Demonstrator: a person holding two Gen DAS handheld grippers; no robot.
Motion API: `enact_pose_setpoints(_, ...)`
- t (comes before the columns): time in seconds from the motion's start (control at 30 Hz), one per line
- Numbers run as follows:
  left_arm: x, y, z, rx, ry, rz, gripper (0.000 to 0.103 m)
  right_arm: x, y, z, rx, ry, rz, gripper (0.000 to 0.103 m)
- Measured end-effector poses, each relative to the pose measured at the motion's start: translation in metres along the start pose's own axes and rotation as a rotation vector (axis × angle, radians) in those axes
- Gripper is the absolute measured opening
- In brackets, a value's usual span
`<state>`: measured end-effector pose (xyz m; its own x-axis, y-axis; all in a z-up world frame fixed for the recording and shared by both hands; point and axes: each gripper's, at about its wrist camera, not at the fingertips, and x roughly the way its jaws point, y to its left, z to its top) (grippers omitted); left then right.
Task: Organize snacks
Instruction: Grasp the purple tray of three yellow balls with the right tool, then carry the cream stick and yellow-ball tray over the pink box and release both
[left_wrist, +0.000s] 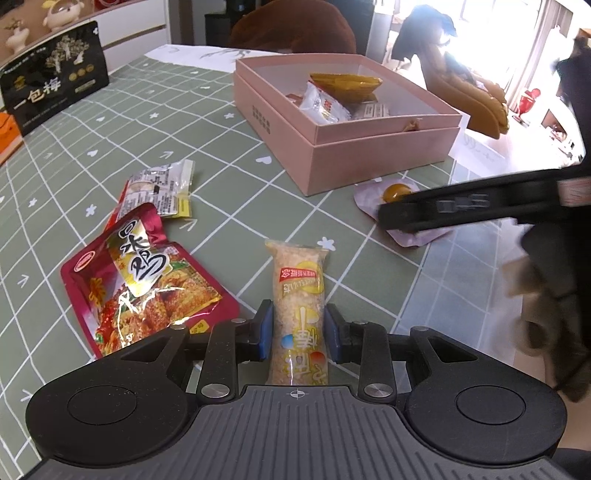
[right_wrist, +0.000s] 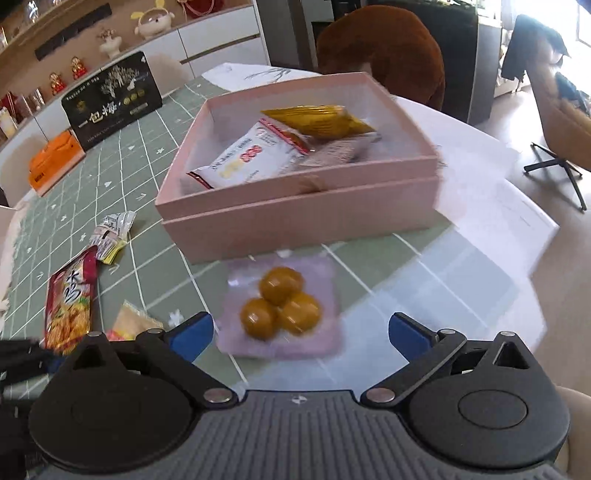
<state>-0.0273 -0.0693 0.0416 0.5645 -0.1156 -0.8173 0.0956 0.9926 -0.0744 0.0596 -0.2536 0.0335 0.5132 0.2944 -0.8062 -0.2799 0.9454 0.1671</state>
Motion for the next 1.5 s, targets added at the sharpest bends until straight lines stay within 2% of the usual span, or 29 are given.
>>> enact_pose_setpoints(0.1,0.000,0.002,0.001,-0.018,0.006,-0.005,0.034,0.017,0.010,0.005,-0.024,0.018,-0.032,0.100)
enact_pose_setpoints(0.2,0.002,0.004,0.008,-0.049,0.038,-0.013,0.034,0.020,0.020,0.003,-0.099,0.014,-0.077,0.084)
enact_pose_setpoints(0.23,0.003,0.005,0.011,-0.053,0.052,-0.015,0.034,0.018,0.024,0.001,-0.135,0.015,-0.078,0.075)
enact_pose_setpoints(0.43,0.010,0.000,0.023,-0.050,0.099,-0.004,0.034,0.002,0.021,-0.014,-0.191,0.025,-0.056,0.074)
enact_pose_setpoints(0.6,0.009,-0.005,0.017,0.005,0.073,0.011,0.034,-0.014,0.005,-0.021,-0.137,0.018,-0.042,0.073)
enact_pose_setpoints(0.73,0.001,-0.004,0.006,-0.046,-0.008,0.004,0.033,-0.028,-0.005,-0.020,-0.095,-0.008,-0.022,0.073)
enact_pose_setpoints(0.8,-0.015,-0.002,0.015,-0.075,-0.099,-0.033,0.033,-0.040,-0.011,-0.015,-0.075,-0.039,0.000,0.073)
enact_pose_setpoints(0.87,-0.045,-0.004,0.047,-0.046,-0.257,-0.059,0.033,-0.061,-0.016,-0.001,-0.062,-0.098,0.010,0.072)
enact_pose_setpoints(0.93,-0.071,-0.008,0.085,0.022,-0.385,-0.050,0.033,-0.088,-0.017,0.021,-0.070,-0.185,0.002,0.072)
enact_pose_setpoints(1.0,-0.084,-0.007,0.128,0.044,-0.454,-0.052,0.033,-0.118,-0.017,0.055,-0.093,-0.286,-0.011,0.073)
enact_pose_setpoints(1.03,-0.081,-0.006,0.146,0.039,-0.447,-0.066,0.033,-0.131,-0.017,0.074,-0.100,-0.320,-0.014,0.073)
enact_pose_setpoints(1.1,-0.061,0.004,0.181,-0.042,-0.418,-0.125,0.033,-0.146,-0.017,0.110,-0.103,-0.358,-0.012,0.073)
enact_pose_setpoints(1.2,-0.012,0.012,0.211,-0.144,-0.336,-0.162,0.033,-0.143,-0.017,0.148,-0.104,-0.383,-0.039,0.073)
enact_pose_setpoints(1.23,0.009,0.014,0.217,-0.156,-0.300,-0.198,0.033,-0.136,-0.017,0.156,-0.097,-0.379,-0.052,0.073)
enact_pose_setpoints(1.3,0.043,0.022,0.219,-0.184,-0.261,-0.275,0.031,-0.116,-0.021,0.163,-0.062,-0.348,-0.031,0.073)
enact_pose_setpoints(1.33,0.053,0.025,0.217,-0.194,-0.254,-0.281,0.031,-0.105,-0.024,0.165,-0.039,-0.325,-0.014,0.073)
enact_pose_setpoints(1.4,0.059,0.035,0.214,-0.209,-0.258,-0.252,0.031,-0.078,-0.029,0.163,-0.010,-0.286,-0.001,0.075)
enact_pose_setpoints(1.5,0.053,0.059,0.201,-0.233,-0.222,-0.236,0.031,-0.043,-0.024,0.155,-0.043,-0.237,-0.047,0.077)
